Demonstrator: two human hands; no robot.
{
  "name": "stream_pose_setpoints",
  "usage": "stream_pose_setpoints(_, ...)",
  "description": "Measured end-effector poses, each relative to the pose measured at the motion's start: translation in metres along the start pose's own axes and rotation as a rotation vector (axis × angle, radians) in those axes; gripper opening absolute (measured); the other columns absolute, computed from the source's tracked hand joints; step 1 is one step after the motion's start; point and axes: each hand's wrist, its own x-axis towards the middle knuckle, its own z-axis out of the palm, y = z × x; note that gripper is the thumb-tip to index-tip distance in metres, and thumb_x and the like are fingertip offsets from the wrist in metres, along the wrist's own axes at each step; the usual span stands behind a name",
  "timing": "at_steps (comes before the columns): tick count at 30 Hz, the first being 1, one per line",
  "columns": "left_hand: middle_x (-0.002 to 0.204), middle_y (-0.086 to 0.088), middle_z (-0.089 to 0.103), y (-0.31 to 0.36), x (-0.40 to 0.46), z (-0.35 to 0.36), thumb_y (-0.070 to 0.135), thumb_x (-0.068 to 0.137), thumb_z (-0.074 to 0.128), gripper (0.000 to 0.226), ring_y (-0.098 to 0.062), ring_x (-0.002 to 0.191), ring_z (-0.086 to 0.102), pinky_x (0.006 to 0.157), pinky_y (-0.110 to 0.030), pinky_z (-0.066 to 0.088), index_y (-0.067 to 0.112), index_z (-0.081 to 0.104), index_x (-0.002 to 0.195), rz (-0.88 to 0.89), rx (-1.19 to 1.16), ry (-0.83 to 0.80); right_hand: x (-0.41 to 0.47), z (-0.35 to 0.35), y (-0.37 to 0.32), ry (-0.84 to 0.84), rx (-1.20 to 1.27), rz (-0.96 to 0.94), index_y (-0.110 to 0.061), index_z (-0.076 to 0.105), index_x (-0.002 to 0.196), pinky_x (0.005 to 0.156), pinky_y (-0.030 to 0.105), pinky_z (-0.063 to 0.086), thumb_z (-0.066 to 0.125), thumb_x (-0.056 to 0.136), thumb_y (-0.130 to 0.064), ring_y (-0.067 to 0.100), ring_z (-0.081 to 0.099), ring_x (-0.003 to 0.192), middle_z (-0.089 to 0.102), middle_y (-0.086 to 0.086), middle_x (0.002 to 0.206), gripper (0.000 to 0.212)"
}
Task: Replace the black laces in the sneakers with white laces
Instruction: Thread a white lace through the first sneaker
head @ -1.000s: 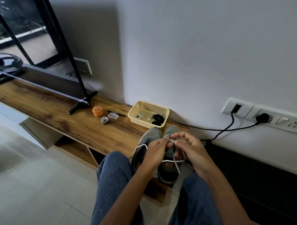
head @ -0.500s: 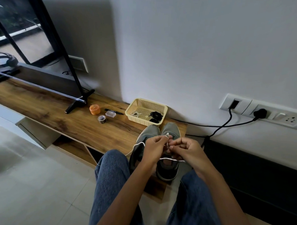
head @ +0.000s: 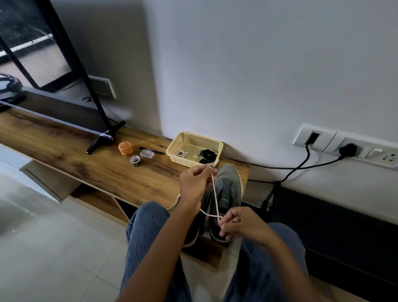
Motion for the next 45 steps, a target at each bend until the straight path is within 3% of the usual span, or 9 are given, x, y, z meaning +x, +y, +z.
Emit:
stream_pose_setpoints(12, 0.072, -0.003, 0.068, -0.003, 0.009, 0.007, 0.008, 0.088, 0.068, 0.006, -0.008, 0.063, 0.06, 0.071, -0.024, 0.052, 0.012, 0.071, 0.085, -0.021, -0.013, -0.014, 0.016, 0.007, 0.026, 0.055, -0.067, -0.019, -0.005, 0.066, 0.08, 0.07, 0.029, 0.056, 0.065, 0.079, -0.002, 0.016, 0.068, 0.067, 0.072, 0.005, 0.069, 0.003)
stream_pose_setpoints(17, 0.062, -0.002, 0.06, -0.017, 0.018, 0.004, 0.005, 0.09, 0.065, 0.013, -0.011, 0.057, 0.054, 0.06, -0.023, 0.047, 0.013, 0.068, 0.08, 0.035, 0.067, 0.002, 0.026, 0.0, 0.032, 0.314, -0.135, -0.076, -0.01, 0.067, 0.07, 0.065, 0.024, 0.046, 0.066, 0.084, -0.014, 0.009, 0.058, 0.067, 0.066, 0.002, 0.07, 0.015)
stream_pose_setpoints(24, 0.071, -0.002, 0.068, -0.058, 0.052, 0.014, 0.011, 0.09, 0.064, 0.011, -0.013, 0.065, 0.058, 0.063, -0.025, 0.047, 0.015, 0.074, 0.089, 0.092, 0.395, 0.032, 0.071, -0.034, 0.029, 0.553, -0.096, -0.106, -0.014, 0.063, 0.075, 0.054, 0.016, 0.036, 0.061, 0.087, -0.013, 0.005, 0.053, 0.064, 0.058, -0.007, 0.068, 0.013)
stream_pose_setpoints(29, 0.079, 0.006, 0.069, -0.079, 0.076, 0.031, 0.016, 0.086, 0.069, 0.007, -0.009, 0.078, 0.066, 0.075, -0.026, 0.051, 0.018, 0.075, 0.089, 0.159, 0.7, 0.002, 0.125, -0.042, 0.039, 0.662, -0.101, -0.013, -0.011, 0.062, 0.077, 0.055, 0.024, 0.038, 0.062, 0.084, -0.015, 0.019, 0.058, 0.071, 0.059, -0.002, 0.07, 0.007)
stream_pose_setpoints(32, 0.079, 0.006, 0.069, -0.087, 0.091, 0.038, 0.018, 0.084, 0.069, 0.005, -0.01, 0.079, 0.065, 0.072, -0.028, 0.05, 0.02, 0.073, 0.088, 0.175, 0.839, 0.018, 0.146, -0.044, 0.045, 0.659, -0.142, 0.041, -0.013, 0.058, 0.082, 0.062, 0.03, 0.042, 0.07, 0.08, -0.027, 0.021, 0.058, 0.077, 0.06, 0.003, 0.079, 0.019)
stream_pose_setpoints(36, 0.087, 0.006, 0.072, -0.101, 0.111, 0.043, 0.019, 0.086, 0.069, 0.005, -0.011, 0.084, 0.066, 0.072, -0.025, 0.049, 0.022, 0.072, 0.087, 0.165, 0.985, -0.003, 0.165, -0.047, 0.055, 0.628, -0.224, 0.14, -0.013, 0.054, 0.083, 0.058, 0.028, 0.036, 0.077, 0.072, -0.04, 0.019, 0.055, 0.076, 0.054, 0.0, 0.079, 0.038)
stream_pose_setpoints(40, 0.091, 0.004, 0.074, -0.11, 0.123, 0.048, 0.018, 0.086, 0.069, 0.008, -0.01, 0.086, 0.067, 0.07, -0.02, 0.047, 0.021, 0.075, 0.091, 0.194, 1.042, -0.016, 0.174, -0.05, 0.06, 0.616, -0.211, 0.159, -0.004, 0.064, 0.071, 0.051, 0.031, 0.042, 0.077, 0.068, -0.035, 0.026, 0.06, 0.067, 0.061, 0.009, 0.067, 0.034)
stream_pose_setpoints(42, 0.091, 0.004, 0.074, -0.115, 0.126, 0.049, 0.017, 0.086, 0.07, 0.007, -0.011, 0.085, 0.068, 0.07, -0.021, 0.049, 0.02, 0.076, 0.09, 0.199, 1.044, -0.022, 0.173, -0.054, 0.062, 0.615, -0.129, 0.143, 0.0, 0.071, 0.073, 0.061, 0.038, 0.053, 0.075, 0.07, -0.025, 0.027, 0.065, 0.07, 0.069, 0.015, 0.071, 0.025)
stream_pose_setpoints(45, 0.09, 0.004, 0.074, -0.124, 0.126, 0.049, 0.017, 0.087, 0.069, 0.007, -0.009, 0.084, 0.068, 0.072, -0.022, 0.051, 0.019, 0.075, 0.09, 0.215, 1.056, -0.035, 0.169, -0.06, 0.071, 0.571, 0.017, 0.118, -0.008, 0.076, 0.085, 0.073, 0.035, 0.056, 0.071, 0.076, -0.016, 0.017, 0.068, 0.079, 0.073, 0.007, 0.081, 0.013)
